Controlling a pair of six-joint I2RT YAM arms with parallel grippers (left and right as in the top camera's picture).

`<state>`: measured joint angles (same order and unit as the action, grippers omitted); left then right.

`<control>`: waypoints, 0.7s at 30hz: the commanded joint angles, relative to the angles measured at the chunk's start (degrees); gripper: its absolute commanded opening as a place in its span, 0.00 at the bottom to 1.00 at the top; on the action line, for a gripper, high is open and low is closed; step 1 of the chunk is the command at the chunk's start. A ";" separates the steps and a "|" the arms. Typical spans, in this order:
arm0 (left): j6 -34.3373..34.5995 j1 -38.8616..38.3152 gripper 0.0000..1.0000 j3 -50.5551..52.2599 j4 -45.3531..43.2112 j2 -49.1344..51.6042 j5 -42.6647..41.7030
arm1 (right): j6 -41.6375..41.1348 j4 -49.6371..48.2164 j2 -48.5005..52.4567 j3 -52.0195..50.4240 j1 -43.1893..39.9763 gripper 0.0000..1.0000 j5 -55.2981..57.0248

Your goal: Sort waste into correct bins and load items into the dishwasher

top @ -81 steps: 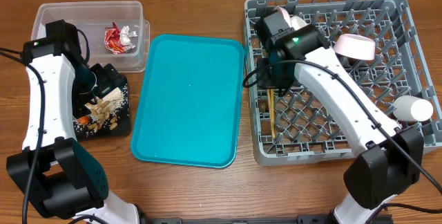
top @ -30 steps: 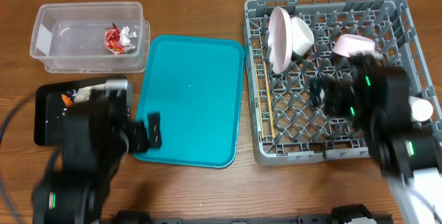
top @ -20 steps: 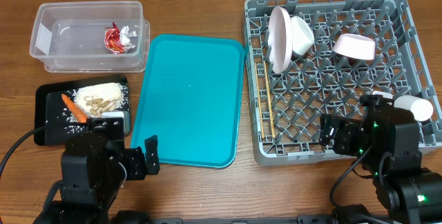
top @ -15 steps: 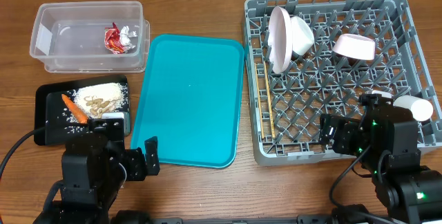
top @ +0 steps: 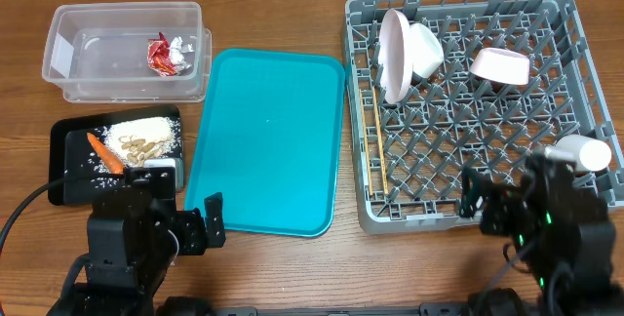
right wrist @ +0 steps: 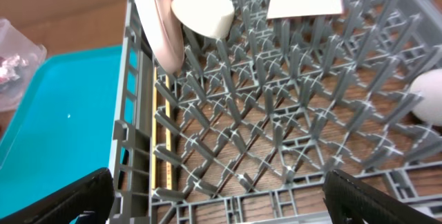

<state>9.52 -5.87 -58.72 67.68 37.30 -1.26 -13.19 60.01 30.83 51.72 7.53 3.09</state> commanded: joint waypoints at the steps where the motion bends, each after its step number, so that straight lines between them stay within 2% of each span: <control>1: 0.98 0.22 1.00 0.39 -0.20 -0.20 0.59 | 3.23 -5.46 -8.00 -7.28 -0.07 1.00 1.36; 4: 1.01 0.22 1.00 0.39 -0.20 -0.20 0.59 | 3.43 -14.27 -16.55 -16.26 -0.66 1.00 1.27; 8: 0.98 0.22 1.00 0.39 -0.20 -0.20 0.59 | 3.41 -23.15 -22.84 -24.39 -0.66 1.00 0.68; 13: 1.01 0.22 1.00 0.39 -0.20 -0.20 0.59 | 3.45 -41.51 -30.82 -36.87 -2.71 1.00 -1.86; 21: 1.01 0.22 1.00 0.39 -0.20 -0.20 0.59 | 8.02 -61.40 -30.67 -49.55 -4.68 1.00 -3.41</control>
<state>9.52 -5.87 -58.61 67.70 37.30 -1.23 -8.08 2.13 0.82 5.96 3.07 0.32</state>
